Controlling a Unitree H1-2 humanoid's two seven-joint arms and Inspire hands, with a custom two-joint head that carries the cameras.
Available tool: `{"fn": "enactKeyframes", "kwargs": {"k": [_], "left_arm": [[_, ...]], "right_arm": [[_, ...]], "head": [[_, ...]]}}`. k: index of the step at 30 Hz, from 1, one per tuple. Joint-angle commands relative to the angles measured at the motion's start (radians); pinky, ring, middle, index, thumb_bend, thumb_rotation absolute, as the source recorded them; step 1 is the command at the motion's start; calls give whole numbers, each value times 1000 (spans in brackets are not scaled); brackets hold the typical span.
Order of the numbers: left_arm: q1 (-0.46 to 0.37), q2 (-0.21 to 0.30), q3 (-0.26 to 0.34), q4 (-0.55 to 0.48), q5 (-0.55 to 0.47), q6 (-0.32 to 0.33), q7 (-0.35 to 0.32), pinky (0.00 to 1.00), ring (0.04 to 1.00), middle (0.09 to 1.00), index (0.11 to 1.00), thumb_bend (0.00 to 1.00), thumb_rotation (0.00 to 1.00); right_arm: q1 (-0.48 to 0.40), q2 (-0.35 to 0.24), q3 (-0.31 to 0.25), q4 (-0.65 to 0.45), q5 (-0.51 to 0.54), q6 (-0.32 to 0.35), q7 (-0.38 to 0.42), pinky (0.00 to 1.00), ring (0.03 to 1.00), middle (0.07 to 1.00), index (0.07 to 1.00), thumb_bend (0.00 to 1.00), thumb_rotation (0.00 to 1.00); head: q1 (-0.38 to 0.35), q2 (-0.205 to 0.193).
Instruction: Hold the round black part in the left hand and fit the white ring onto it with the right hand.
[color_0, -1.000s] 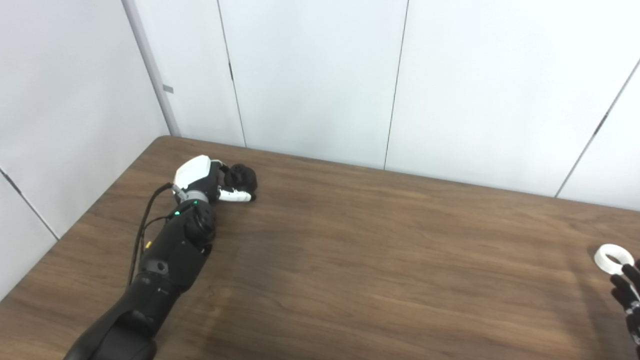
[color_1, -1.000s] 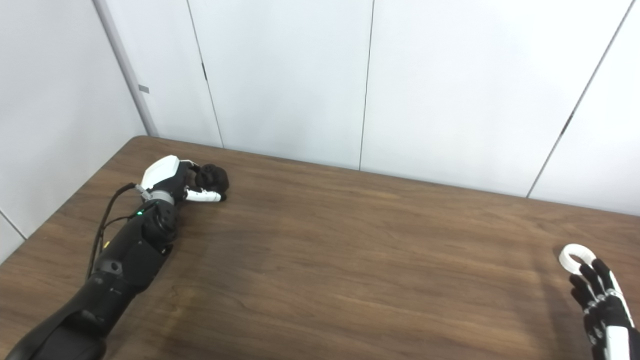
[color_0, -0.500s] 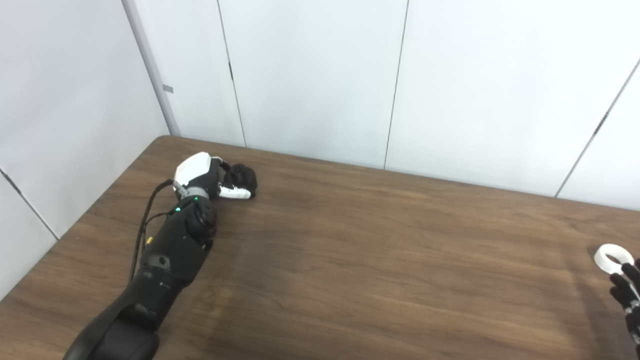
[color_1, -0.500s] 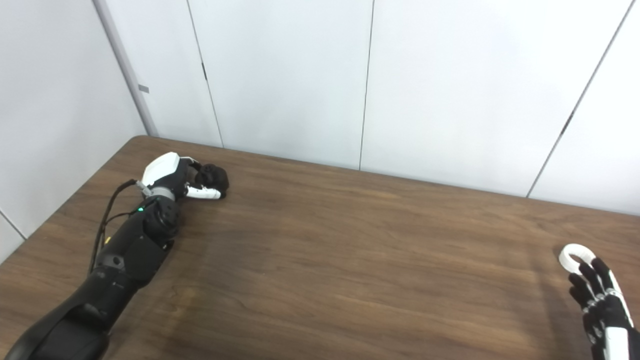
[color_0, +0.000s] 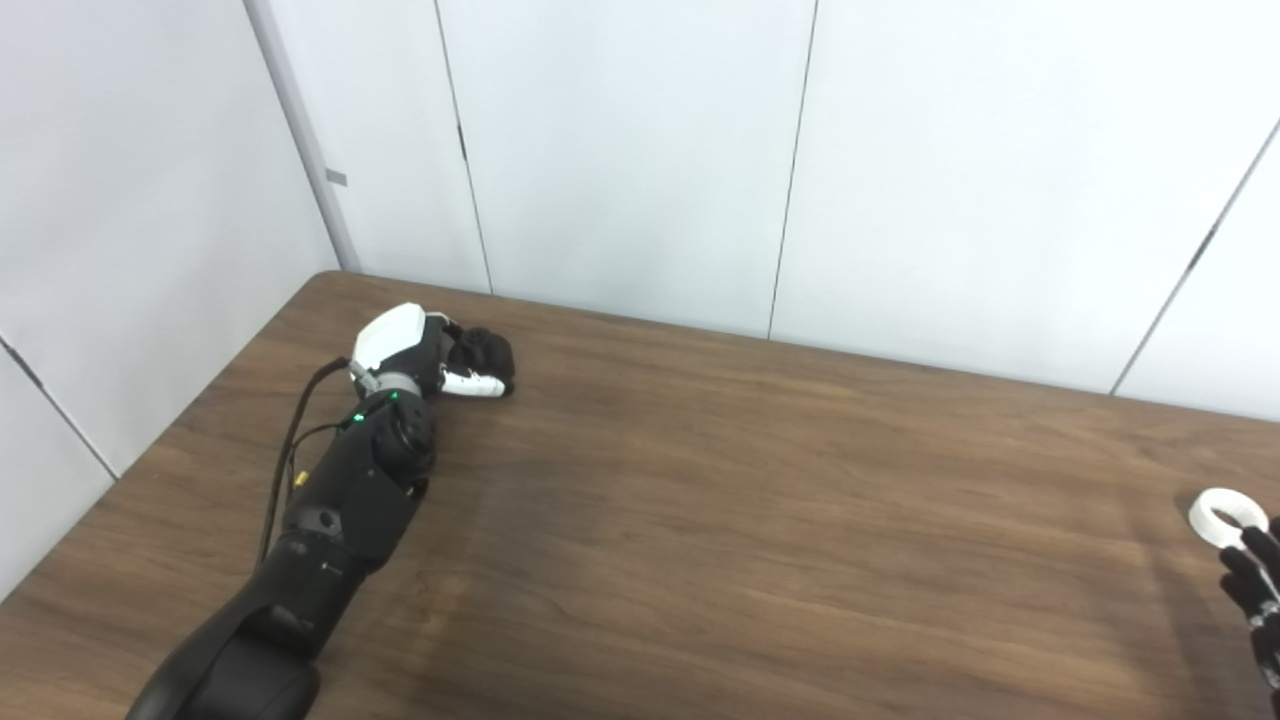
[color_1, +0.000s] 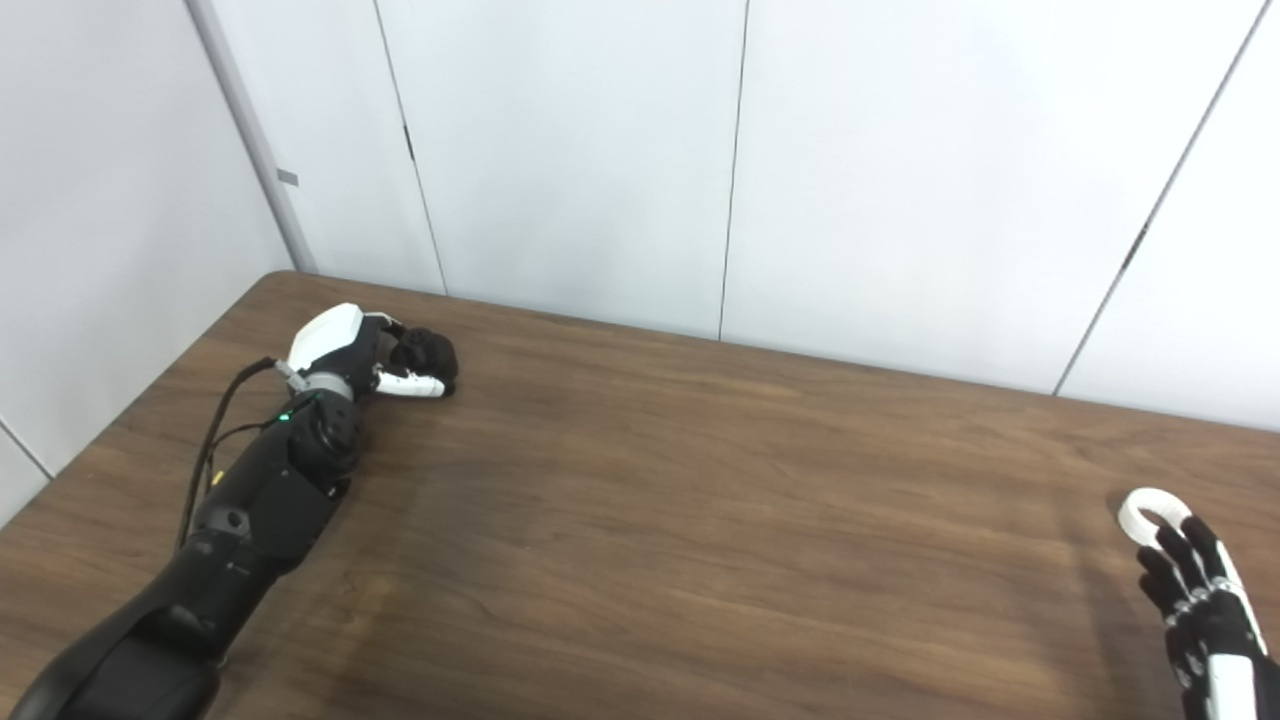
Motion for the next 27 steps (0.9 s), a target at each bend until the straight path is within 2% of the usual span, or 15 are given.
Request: {"fn": "enactKeyframes", "kwargs": {"k": [1,6,8,9,10,12,17,27], "left_arm": [[-50,28,5,-18,10,-8,26,1000,984,920,759,852,308],[-50,31,-2,-15,17,-5,29,1000,978,903,706,832,293],[-50,30,0,-10,11,-16,33,1000,967,875,608,788,227],[-49,29,3,-8,6,-22,35,1000,965,870,589,778,212],[-49,27,9,-7,0,-26,39,1000,965,862,540,653,145],[-46,26,13,-9,-8,-35,47,1000,955,835,497,549,81],[-36,23,24,-26,-23,-52,61,1000,922,796,484,519,46],[-30,22,25,-30,-18,-53,70,1000,916,794,484,519,46]], "right_arm": [[92,62,29,91,16,2,2,933,920,942,957,520,968],[93,63,28,89,2,5,-8,932,913,934,947,549,964],[93,63,27,91,5,8,-8,932,917,937,951,554,967],[92,62,27,91,6,7,-7,932,918,937,951,555,966],[92,62,28,92,8,6,-6,931,920,938,952,557,966],[92,61,28,93,12,2,-4,927,917,937,952,554,960],[95,60,27,90,26,1,4,929,916,936,951,537,941],[94,58,28,94,17,-2,7,925,917,938,954,548,946]], "head": [[2,3],[2,3],[2,3],[2,3],[2,3],[2,3],[2,6],[2,6]]}}
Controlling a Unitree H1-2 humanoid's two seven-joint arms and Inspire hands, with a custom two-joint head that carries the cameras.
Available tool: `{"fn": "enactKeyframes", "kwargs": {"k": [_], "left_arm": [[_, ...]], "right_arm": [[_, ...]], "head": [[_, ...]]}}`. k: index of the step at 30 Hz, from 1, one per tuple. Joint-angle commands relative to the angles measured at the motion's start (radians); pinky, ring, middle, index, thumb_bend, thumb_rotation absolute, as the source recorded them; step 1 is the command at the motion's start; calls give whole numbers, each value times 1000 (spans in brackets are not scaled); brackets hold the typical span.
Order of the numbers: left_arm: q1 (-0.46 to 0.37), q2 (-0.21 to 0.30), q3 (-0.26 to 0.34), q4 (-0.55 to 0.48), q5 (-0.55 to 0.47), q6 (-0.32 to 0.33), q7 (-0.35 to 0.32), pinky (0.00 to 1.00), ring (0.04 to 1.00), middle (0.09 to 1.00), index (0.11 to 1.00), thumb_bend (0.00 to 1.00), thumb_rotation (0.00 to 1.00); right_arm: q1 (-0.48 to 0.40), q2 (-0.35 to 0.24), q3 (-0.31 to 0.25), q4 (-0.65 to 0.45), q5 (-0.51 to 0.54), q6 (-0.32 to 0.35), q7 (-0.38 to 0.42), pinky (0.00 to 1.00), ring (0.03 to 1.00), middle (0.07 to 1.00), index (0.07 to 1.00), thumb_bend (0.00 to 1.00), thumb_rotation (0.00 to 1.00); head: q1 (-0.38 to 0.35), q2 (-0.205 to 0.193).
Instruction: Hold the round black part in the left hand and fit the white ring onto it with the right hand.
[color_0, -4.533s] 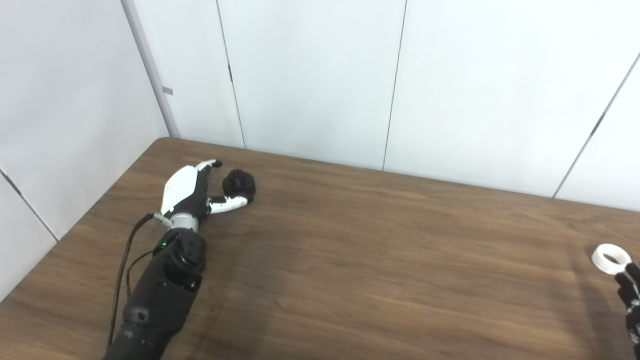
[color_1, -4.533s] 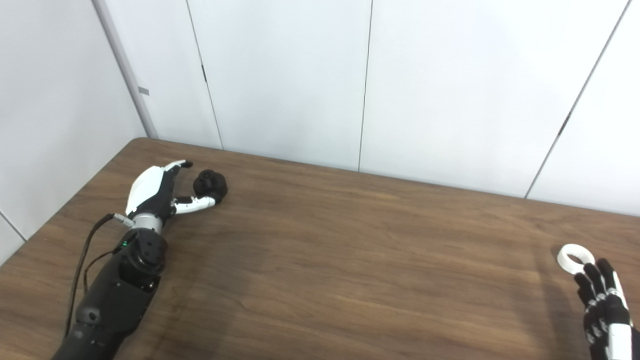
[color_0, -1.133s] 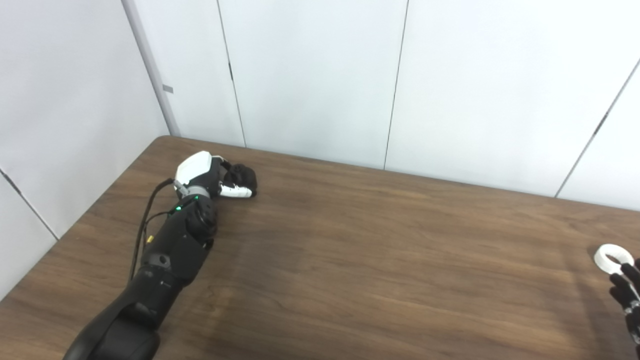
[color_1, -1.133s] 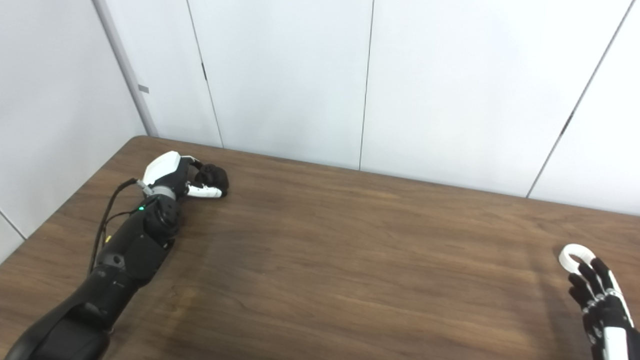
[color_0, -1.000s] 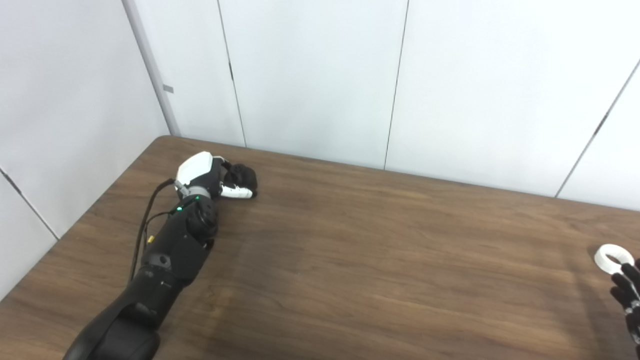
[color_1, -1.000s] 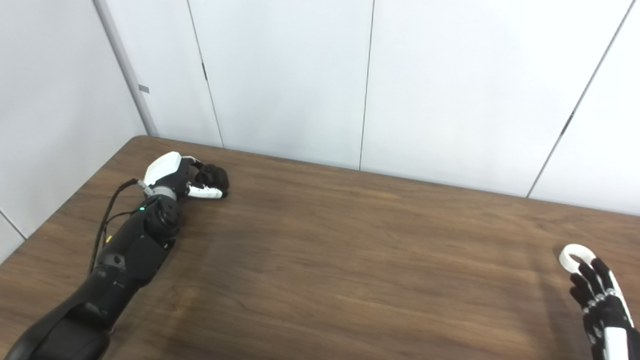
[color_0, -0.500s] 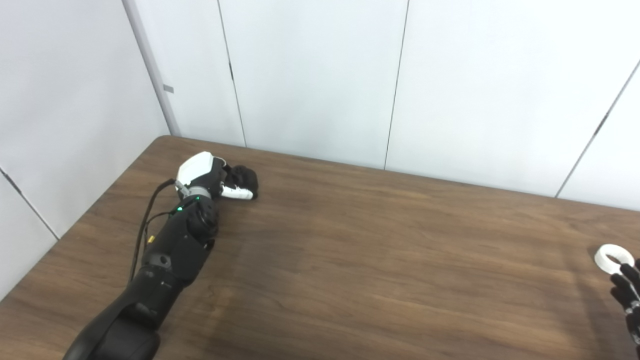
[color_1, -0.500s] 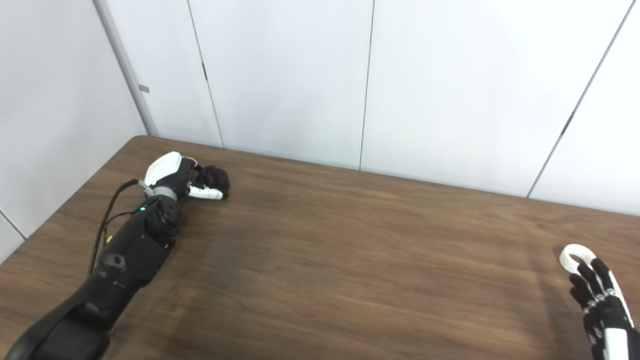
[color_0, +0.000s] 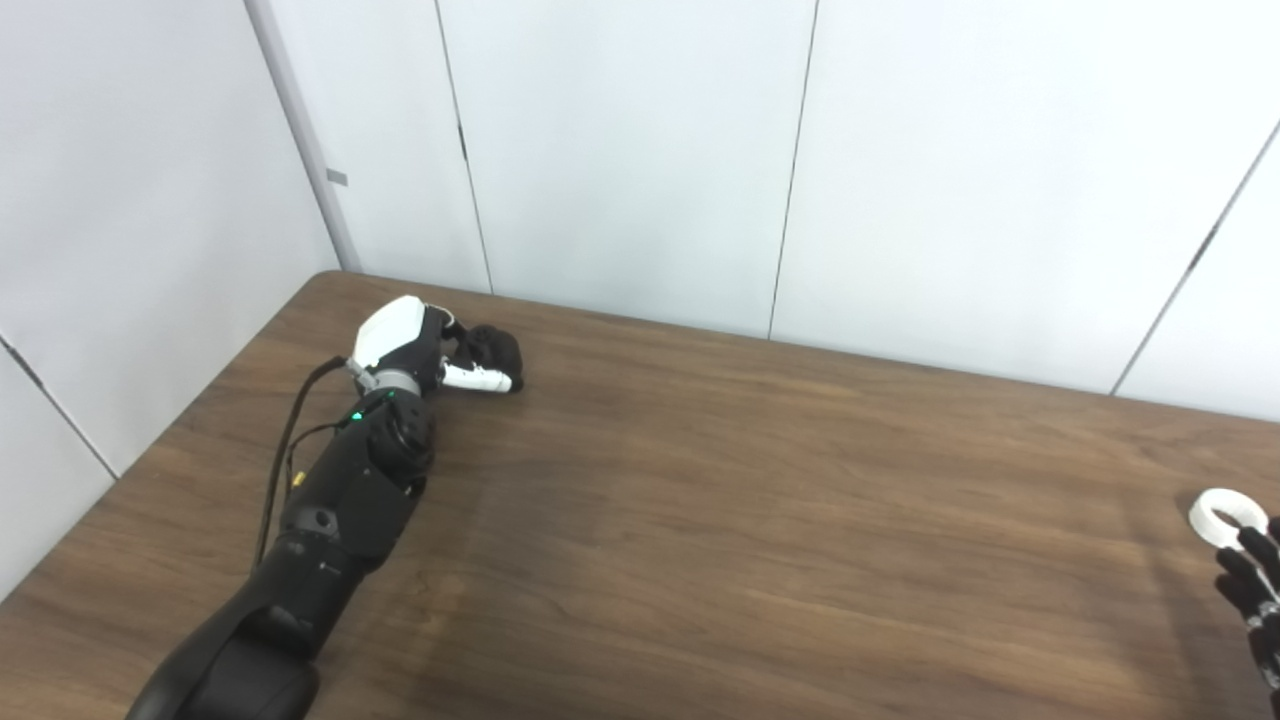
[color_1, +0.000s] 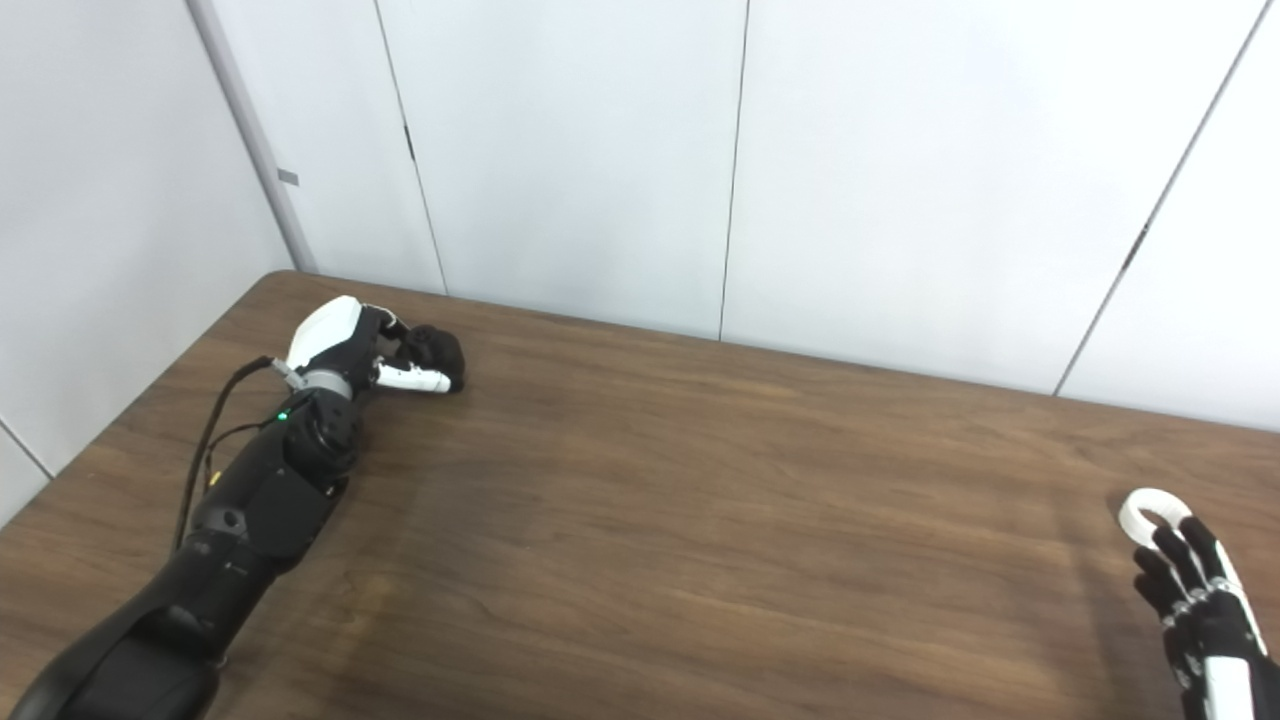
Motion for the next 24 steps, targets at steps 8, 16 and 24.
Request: {"fn": "enactKeyframes", "kwargs": {"k": [8,16,24], "left_arm": [[-16,33,-11,-67,40,-10,31,1000,908,785,484,521,47],[14,40,-32,-151,61,7,-7,1000,923,799,483,522,48],[76,42,-45,-319,62,41,-86,1000,949,825,484,522,49]], "right_arm": [[96,59,28,94,13,-4,2,930,917,936,949,570,935],[101,63,32,78,-1,6,-7,916,910,930,943,553,942],[100,71,32,77,-22,-1,-22,885,882,913,928,543,930]], "head": [[-3,6],[-10,9],[-23,13]]}}
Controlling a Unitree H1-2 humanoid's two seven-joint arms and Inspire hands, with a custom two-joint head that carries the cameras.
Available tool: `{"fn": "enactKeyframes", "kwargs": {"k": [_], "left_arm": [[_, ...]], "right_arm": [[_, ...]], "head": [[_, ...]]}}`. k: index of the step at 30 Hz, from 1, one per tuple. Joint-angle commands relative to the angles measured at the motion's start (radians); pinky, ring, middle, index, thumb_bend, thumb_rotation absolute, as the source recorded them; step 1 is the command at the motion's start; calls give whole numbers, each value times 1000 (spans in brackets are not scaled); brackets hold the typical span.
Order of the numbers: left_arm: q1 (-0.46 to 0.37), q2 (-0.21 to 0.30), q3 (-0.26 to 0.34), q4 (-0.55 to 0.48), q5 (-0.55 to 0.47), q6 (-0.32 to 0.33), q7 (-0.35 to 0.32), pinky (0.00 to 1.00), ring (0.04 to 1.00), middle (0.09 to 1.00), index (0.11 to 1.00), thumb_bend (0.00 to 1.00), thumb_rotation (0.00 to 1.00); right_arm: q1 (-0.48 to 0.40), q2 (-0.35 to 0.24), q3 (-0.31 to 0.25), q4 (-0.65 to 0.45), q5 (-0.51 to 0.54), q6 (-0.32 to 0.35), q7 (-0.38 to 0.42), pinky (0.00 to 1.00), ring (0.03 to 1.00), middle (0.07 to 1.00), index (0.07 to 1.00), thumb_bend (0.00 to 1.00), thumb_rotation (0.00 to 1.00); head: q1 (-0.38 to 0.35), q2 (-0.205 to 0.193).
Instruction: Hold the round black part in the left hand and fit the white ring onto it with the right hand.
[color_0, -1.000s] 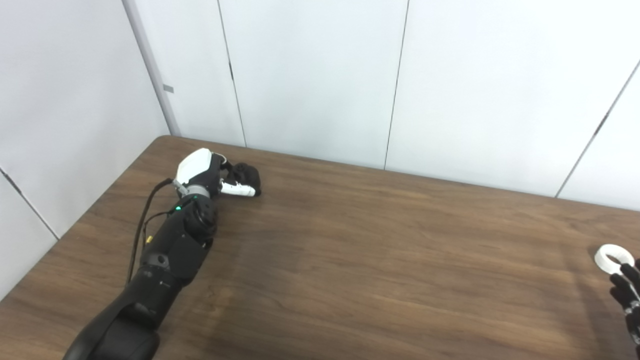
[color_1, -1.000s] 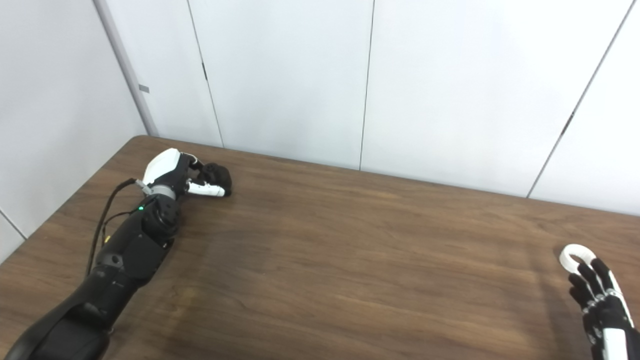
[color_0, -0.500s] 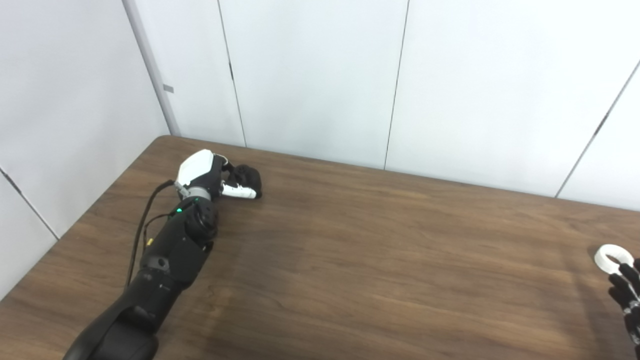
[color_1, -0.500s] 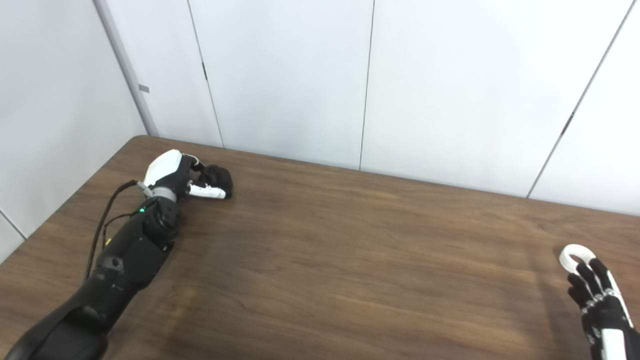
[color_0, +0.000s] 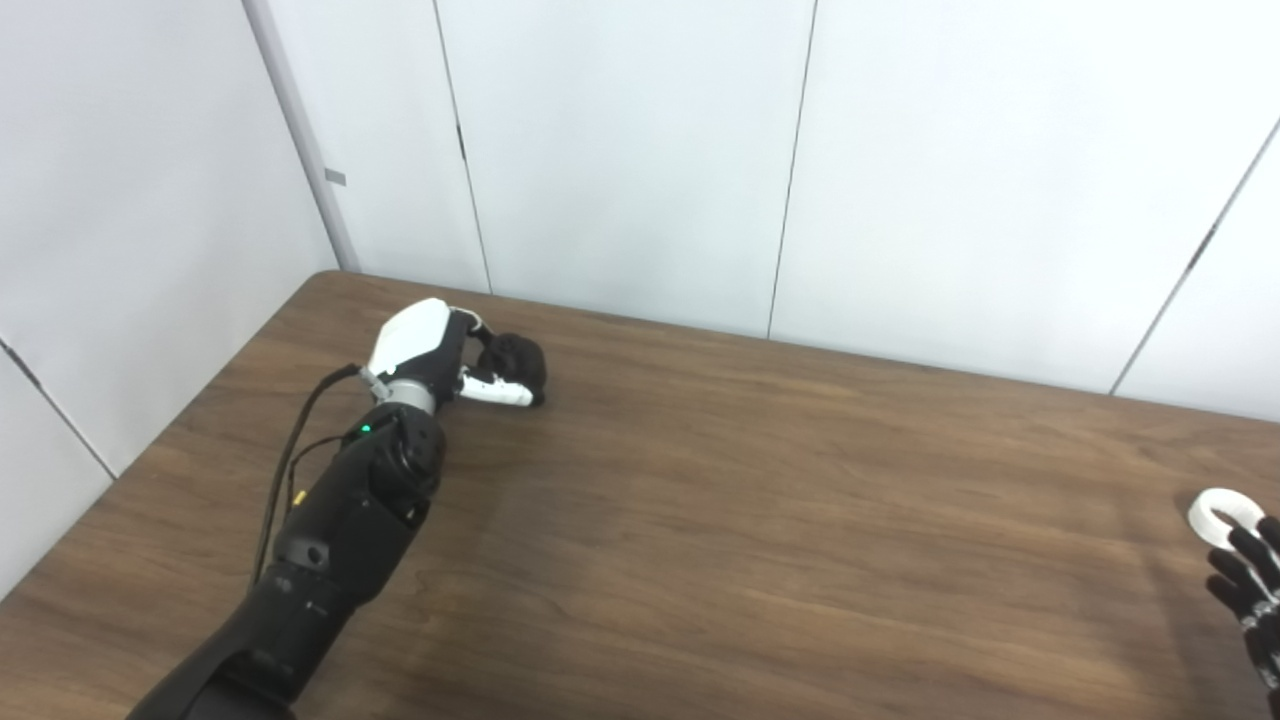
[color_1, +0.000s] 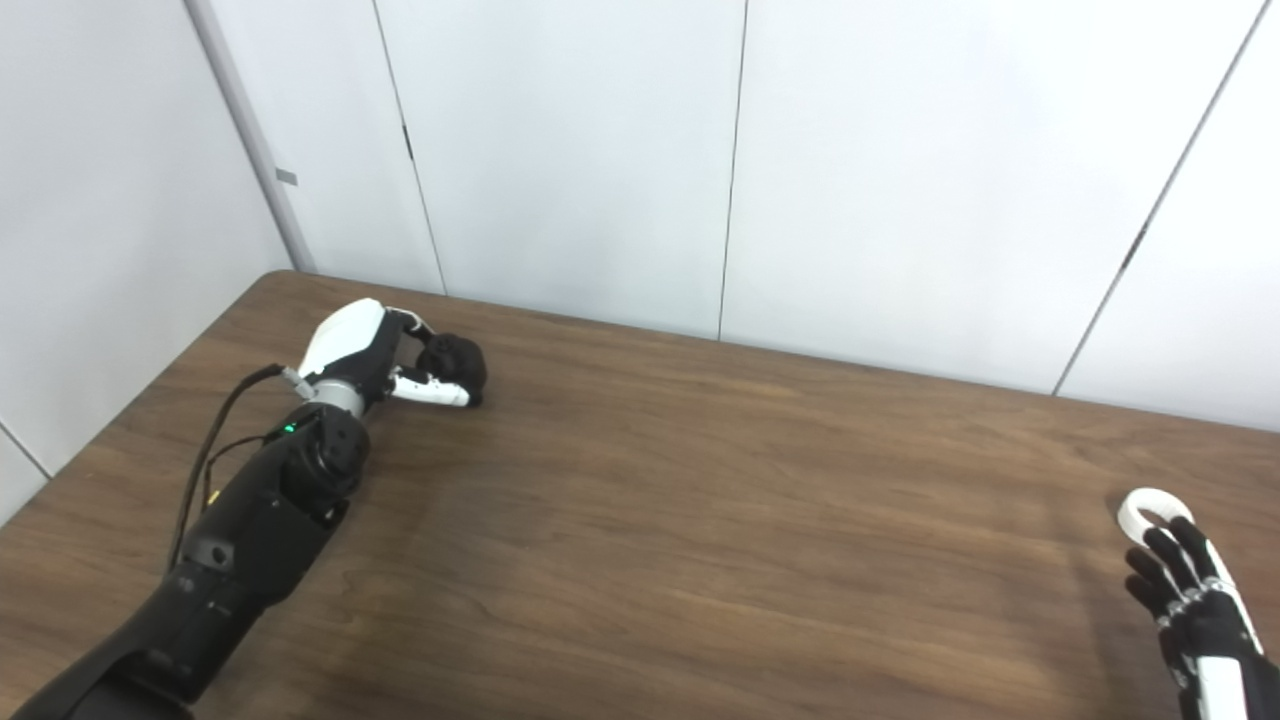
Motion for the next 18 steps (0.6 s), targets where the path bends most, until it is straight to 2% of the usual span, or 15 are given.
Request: {"fn": "enactKeyframes", "kwargs": {"k": [1,5,14,18], "left_arm": [[-12,32,7,-73,25,5,-7,1000,947,822,483,522,49],[25,17,11,-163,39,13,-56,1000,934,809,483,521,49],[87,-43,41,-338,133,14,-237,1000,927,815,484,520,50],[120,-50,-1,-432,172,11,-278,1000,917,807,484,521,50]], "right_arm": [[97,70,32,82,1,3,-10,886,887,914,929,545,931],[99,68,38,75,-8,13,-16,894,893,919,934,552,935],[98,77,38,74,-24,11,-22,884,883,909,927,565,927],[97,78,40,74,-21,13,-18,896,884,907,929,577,913]], "head": [[1,1],[-5,4],[-27,13],[-38,19]]}}
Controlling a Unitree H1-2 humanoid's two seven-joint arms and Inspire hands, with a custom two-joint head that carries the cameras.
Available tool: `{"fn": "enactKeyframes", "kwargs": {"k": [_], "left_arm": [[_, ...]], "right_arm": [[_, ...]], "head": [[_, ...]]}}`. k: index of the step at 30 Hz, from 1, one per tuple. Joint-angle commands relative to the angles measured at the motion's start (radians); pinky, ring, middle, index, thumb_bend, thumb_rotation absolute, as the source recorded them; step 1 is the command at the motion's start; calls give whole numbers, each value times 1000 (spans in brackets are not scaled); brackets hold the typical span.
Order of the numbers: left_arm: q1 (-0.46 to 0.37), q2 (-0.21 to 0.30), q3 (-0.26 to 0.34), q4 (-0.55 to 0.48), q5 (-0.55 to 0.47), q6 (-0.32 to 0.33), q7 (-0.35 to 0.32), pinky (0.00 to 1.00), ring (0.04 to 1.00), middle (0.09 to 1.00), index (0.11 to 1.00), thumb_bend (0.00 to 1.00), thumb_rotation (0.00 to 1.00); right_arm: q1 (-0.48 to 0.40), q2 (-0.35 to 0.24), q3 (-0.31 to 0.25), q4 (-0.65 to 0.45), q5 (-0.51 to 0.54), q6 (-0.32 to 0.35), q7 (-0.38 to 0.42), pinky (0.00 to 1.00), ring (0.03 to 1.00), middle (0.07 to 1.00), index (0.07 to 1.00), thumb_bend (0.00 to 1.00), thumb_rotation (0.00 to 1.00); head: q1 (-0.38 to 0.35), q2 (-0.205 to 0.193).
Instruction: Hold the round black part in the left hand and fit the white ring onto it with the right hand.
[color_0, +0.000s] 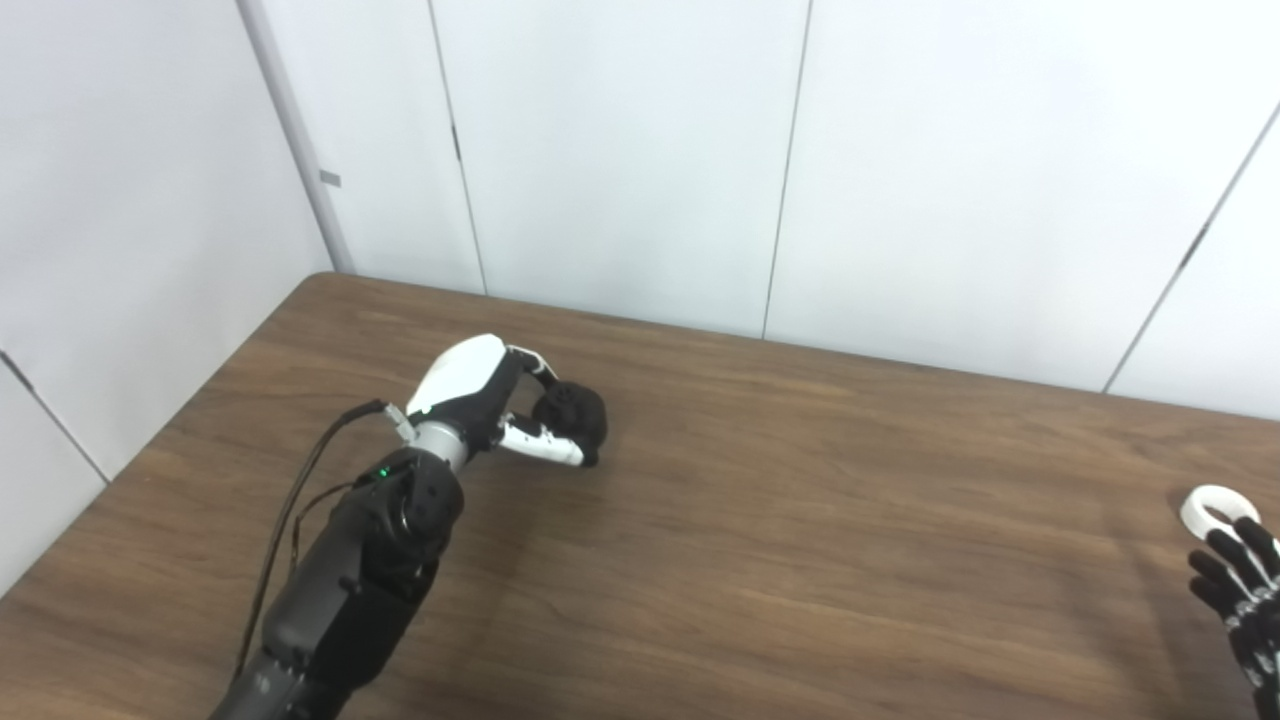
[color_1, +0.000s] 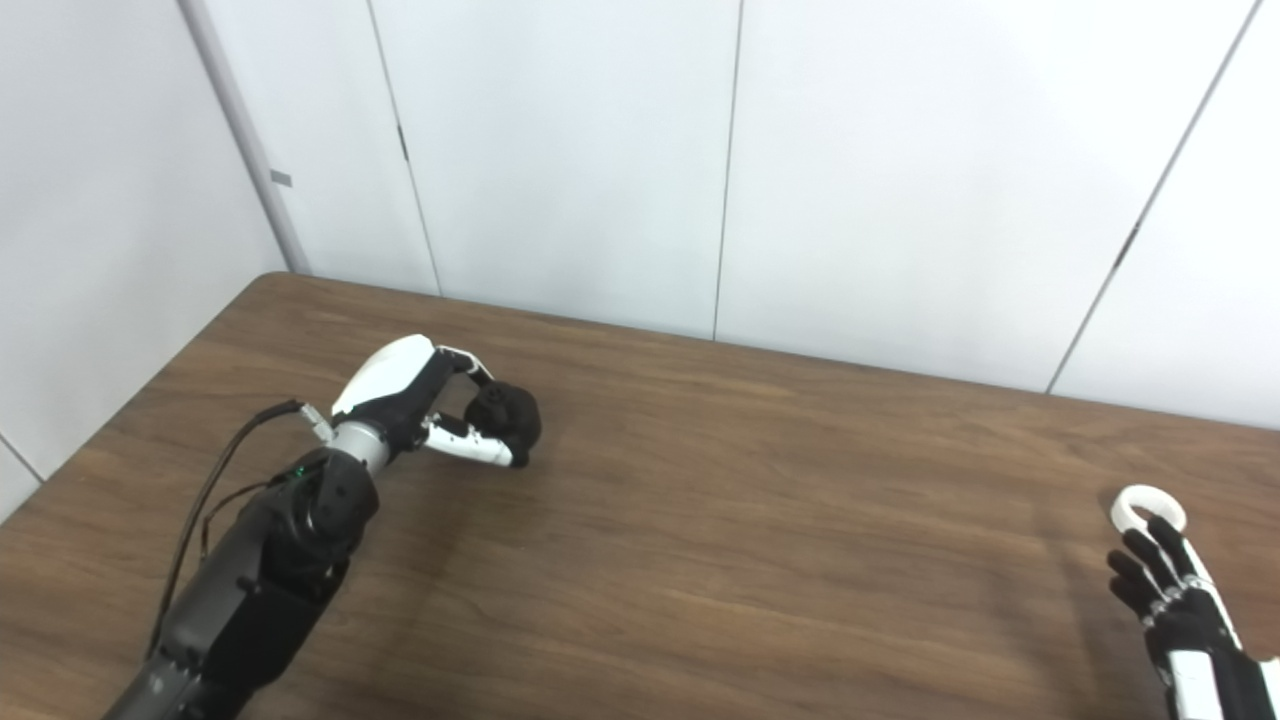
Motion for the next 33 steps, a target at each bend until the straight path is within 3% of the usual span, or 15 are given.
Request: {"fn": "enactKeyframes", "kwargs": {"k": [1,13,20,33], "left_arm": [[-15,18,-15,-70,38,-4,-1,1000,913,806,485,521,50],[71,-1,-130,-182,151,-144,21,1000,898,802,484,522,57],[109,-26,-145,-195,174,-220,35,1000,890,795,483,522,56],[180,-140,-185,-208,179,-289,31,986,881,798,485,520,56]], "right_arm": [[87,75,38,87,6,-3,-10,898,885,907,928,582,917],[90,94,55,60,-48,-4,-32,897,891,915,937,595,940],[93,110,63,28,-60,24,-36,887,892,918,949,601,943],[93,119,85,-18,-83,74,-50,905,912,929,958,589,961]], "head": [[-3,2],[-43,24],[-68,45],[-124,88]]}}
